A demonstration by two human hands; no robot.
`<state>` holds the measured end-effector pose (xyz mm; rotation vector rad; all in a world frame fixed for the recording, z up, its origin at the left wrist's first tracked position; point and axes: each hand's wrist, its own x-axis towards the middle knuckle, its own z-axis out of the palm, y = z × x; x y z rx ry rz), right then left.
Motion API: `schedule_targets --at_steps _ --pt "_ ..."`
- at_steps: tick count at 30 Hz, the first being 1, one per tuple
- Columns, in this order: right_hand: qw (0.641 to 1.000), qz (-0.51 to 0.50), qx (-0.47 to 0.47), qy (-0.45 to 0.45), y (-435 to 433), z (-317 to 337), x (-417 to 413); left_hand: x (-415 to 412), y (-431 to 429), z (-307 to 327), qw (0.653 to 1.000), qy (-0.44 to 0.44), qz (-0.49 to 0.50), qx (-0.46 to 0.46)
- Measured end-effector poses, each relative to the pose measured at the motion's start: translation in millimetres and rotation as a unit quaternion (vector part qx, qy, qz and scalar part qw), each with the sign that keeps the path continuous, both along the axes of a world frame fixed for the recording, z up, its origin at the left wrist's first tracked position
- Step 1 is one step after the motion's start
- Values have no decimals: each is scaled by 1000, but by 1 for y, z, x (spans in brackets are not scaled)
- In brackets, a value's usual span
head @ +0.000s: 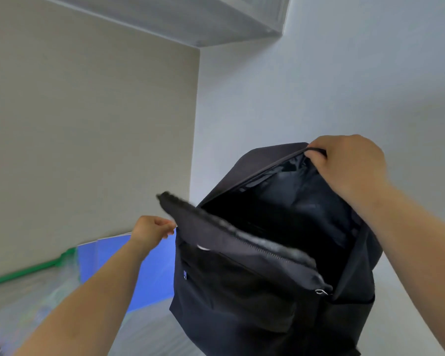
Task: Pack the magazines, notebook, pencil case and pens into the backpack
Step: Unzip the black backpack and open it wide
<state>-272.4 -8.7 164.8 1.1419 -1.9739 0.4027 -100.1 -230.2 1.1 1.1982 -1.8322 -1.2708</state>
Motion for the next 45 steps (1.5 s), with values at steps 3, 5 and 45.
schedule_targets --at_steps 3,5,45 --pt "1000 -7 -2 -20 -3 -5 -3 1 3 -7 992 62 -22 107" --pt "999 -6 -14 -35 -6 -6 -5 3 2 -8 995 22 -55 77" --pt "998 -53 11 33 -9 25 -13 -49 102 -32 867 -14 -234 -441"
